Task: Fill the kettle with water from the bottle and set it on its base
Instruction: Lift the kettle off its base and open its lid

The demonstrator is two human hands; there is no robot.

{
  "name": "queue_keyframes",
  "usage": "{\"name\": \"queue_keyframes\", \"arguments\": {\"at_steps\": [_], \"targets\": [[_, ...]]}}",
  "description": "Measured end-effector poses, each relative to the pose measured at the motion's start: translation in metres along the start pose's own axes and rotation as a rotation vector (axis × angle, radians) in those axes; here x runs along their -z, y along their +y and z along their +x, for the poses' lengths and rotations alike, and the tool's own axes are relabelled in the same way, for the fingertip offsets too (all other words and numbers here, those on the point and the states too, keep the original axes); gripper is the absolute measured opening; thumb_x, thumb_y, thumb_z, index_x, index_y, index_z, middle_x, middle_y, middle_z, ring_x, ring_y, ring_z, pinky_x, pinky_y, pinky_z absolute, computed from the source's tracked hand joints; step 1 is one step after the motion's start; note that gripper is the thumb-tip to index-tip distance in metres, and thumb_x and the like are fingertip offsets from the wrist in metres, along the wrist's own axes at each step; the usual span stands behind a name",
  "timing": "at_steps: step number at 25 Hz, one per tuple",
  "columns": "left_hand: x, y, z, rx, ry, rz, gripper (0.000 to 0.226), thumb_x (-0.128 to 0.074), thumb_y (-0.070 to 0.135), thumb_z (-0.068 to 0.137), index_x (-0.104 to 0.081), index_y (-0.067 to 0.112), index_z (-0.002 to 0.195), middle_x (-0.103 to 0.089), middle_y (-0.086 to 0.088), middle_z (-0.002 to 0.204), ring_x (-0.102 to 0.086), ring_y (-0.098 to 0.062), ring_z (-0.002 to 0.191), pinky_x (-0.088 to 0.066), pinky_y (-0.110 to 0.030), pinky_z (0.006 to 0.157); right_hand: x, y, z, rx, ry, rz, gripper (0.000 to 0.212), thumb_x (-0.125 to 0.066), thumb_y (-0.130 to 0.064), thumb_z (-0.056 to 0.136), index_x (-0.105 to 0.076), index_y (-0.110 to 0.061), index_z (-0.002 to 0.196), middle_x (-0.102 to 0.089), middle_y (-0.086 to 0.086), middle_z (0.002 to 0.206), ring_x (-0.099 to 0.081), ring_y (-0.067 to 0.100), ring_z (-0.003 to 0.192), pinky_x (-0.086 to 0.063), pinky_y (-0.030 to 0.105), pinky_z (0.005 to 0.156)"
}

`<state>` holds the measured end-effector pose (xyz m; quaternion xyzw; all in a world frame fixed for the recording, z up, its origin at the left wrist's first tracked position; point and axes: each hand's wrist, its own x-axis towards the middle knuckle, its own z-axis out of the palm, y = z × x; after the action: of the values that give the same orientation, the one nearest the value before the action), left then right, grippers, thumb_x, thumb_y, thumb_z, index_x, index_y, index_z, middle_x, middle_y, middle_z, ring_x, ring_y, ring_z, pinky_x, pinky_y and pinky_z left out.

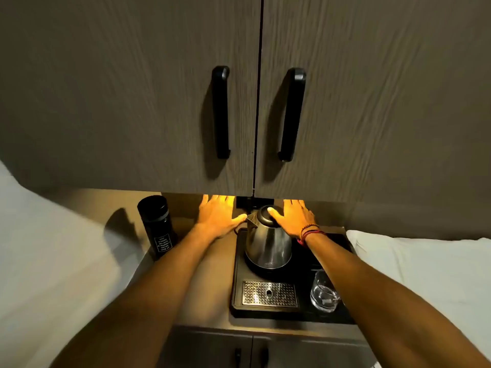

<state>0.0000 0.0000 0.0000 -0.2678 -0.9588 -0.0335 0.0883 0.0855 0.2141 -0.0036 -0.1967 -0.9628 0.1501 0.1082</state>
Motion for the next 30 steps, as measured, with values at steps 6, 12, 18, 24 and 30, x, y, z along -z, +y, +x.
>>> {"name": "queue_keyframes", "arguments": {"at_steps": [6, 12, 18, 24, 30], "targets": [[-0.006, -0.008, 0.009, 0.026, 0.015, -0.032, 0.055, -0.046, 0.069, 0.093, -0.067, 0.018, 0.099, -0.071, -0.006, 0.098, -0.069, -0.026, 0.101, -0.050, -0.042, 0.091, -0.012, 0.004, 0.020, 0.059, -0.126, -0.077, 0.058, -0.036, -0.063, 0.085, -0.064, -0.015, 0.105, -0.069, 0.013, 0.107, -0.059, 0.030, 0.093, -0.040, 0.041, 0.087], [0.002, -0.018, 0.016, 0.054, -0.112, -0.089, 0.056, -0.041, 0.067, 0.096, -0.042, 0.023, 0.061, -0.057, -0.002, 0.077, -0.057, -0.018, 0.078, -0.049, -0.036, 0.079, -0.010, 0.006, 0.019, 0.087, -0.146, -0.066, 0.046, -0.037, -0.048, 0.091, -0.062, -0.011, 0.079, -0.068, 0.012, 0.084, -0.057, 0.026, 0.074, -0.044, 0.037, 0.078], [0.011, -0.037, 0.018, 0.135, -0.067, -0.341, 0.048, -0.052, 0.055, 0.098, -0.060, 0.014, 0.076, -0.059, 0.001, 0.082, -0.056, -0.016, 0.082, -0.051, -0.040, 0.094, -0.004, 0.006, 0.016, 0.022, -0.119, 0.204, 0.021, -0.045, -0.016, 0.094, -0.061, -0.006, 0.104, -0.065, 0.019, 0.110, -0.062, 0.039, 0.103, -0.049, 0.041, 0.081], [0.050, -0.078, -0.007, 0.055, 0.178, -0.192, 0.030, -0.053, 0.034, 0.098, -0.058, 0.016, 0.074, -0.056, -0.002, 0.074, -0.051, -0.021, 0.068, -0.053, -0.040, 0.074, -0.012, 0.039, 0.009, -0.291, -0.047, 0.528, 0.037, -0.030, -0.009, 0.098, -0.057, 0.013, 0.108, -0.058, 0.036, 0.121, -0.054, 0.045, 0.113, -0.040, 0.046, 0.096], [0.068, -0.130, -0.022, 0.262, -0.159, -0.091, 0.026, -0.066, 0.035, 0.084, -0.062, 0.011, 0.091, -0.061, -0.012, 0.094, -0.062, -0.032, 0.094, -0.053, -0.044, 0.086, -0.012, 0.042, 0.004, -0.282, -0.074, 0.554, 0.052, -0.025, -0.029, 0.093, -0.058, 0.008, 0.106, -0.058, 0.032, 0.122, -0.050, 0.044, 0.119, -0.035, 0.048, 0.102]]}}
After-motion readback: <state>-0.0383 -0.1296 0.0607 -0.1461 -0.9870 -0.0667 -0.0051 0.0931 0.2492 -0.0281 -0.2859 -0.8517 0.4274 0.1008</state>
